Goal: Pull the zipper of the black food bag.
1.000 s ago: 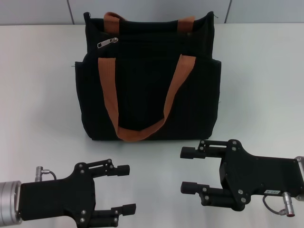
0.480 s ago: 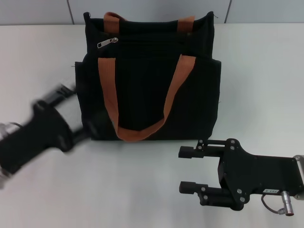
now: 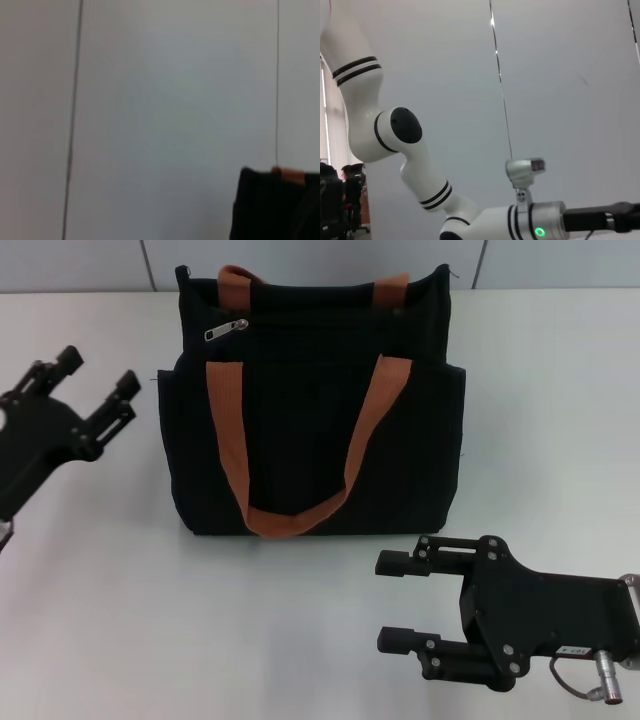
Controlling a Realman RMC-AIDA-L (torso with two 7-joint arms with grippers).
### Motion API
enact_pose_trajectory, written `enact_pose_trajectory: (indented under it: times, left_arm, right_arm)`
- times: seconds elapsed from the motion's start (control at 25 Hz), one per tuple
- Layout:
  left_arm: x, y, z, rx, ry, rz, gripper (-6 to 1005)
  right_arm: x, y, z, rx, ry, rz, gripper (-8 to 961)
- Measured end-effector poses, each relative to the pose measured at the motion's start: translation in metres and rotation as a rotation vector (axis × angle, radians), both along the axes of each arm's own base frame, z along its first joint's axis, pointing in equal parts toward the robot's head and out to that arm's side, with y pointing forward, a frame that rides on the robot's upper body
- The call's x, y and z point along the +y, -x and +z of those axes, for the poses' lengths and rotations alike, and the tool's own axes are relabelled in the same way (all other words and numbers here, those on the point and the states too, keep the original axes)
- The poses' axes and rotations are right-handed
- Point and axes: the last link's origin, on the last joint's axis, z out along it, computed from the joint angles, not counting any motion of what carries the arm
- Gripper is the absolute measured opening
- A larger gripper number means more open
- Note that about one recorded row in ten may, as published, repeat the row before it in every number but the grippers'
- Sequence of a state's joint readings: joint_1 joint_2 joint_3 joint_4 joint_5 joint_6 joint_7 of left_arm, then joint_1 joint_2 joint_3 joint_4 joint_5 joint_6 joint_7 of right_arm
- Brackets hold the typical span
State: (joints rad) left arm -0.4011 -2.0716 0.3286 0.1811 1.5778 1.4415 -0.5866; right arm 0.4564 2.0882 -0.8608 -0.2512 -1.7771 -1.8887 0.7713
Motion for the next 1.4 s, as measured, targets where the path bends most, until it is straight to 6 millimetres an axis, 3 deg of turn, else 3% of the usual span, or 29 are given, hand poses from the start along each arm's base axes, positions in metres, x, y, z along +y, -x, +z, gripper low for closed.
enact_pose_trajectory:
  times: [0.16, 0.4, 0.8, 1.04, 1.4]
  left_arm:
    - [0.01, -0.009, -0.009, 0.068, 0.067, -0.05, 747]
    - [0.006, -0.029, -0.021, 0.154, 0.177, -0.22, 746]
    - [0.022, -0.046, -0.026, 0.123, 0.165, -0.242, 743]
    - [0.029, -0.048, -0.015, 0.013, 0.063, -0.182, 742]
    - [0.029, -0.045, -0.017, 0.018, 0.072, -0.163, 739]
  right_arm:
    - [-0.001, 0.0, -0.001, 0.003, 0.002, -0.006, 606]
    - [-0.003, -0.001, 0.0, 0.015, 0.0, -0.016, 606]
    - [-0.003, -0.001, -0.002, 0.013, 0.001, -0.024, 606]
    - [-0.002, -0.002, -0.002, 0.008, -0.001, -0.027, 607]
    - [0.0, -0.001, -0.003, 0.002, -0.007, -0.029, 607]
